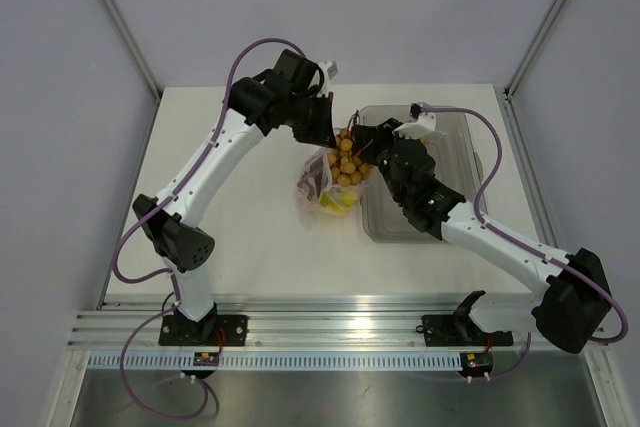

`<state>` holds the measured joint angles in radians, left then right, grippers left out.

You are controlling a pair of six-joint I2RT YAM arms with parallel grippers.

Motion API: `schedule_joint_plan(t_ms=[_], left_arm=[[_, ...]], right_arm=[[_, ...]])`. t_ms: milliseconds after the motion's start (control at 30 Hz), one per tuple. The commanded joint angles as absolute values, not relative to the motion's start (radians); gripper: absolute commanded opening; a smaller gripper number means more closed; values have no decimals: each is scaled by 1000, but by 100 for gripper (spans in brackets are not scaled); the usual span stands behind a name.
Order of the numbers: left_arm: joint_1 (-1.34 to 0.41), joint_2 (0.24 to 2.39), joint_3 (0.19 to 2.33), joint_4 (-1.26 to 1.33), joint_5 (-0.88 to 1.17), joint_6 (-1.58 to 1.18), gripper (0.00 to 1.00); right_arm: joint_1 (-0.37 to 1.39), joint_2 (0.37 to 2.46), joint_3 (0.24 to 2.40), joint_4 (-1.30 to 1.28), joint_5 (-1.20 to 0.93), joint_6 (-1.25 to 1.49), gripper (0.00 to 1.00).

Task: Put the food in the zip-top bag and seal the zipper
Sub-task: Place the fake fruit in the zipper food storage bag.

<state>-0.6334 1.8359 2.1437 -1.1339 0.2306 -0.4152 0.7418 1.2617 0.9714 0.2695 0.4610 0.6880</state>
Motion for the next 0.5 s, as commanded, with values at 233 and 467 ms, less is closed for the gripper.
schedule_joint_plan(t_ms=[233, 467], left_arm=[[-624, 1818, 2134, -1063, 341, -422, 0], [-623, 1807, 2129, -1066, 364, -417, 0]], right_arm=[[788, 1330, 750, 659, 578, 624, 0], [788, 1335, 833, 621, 656, 540, 0]])
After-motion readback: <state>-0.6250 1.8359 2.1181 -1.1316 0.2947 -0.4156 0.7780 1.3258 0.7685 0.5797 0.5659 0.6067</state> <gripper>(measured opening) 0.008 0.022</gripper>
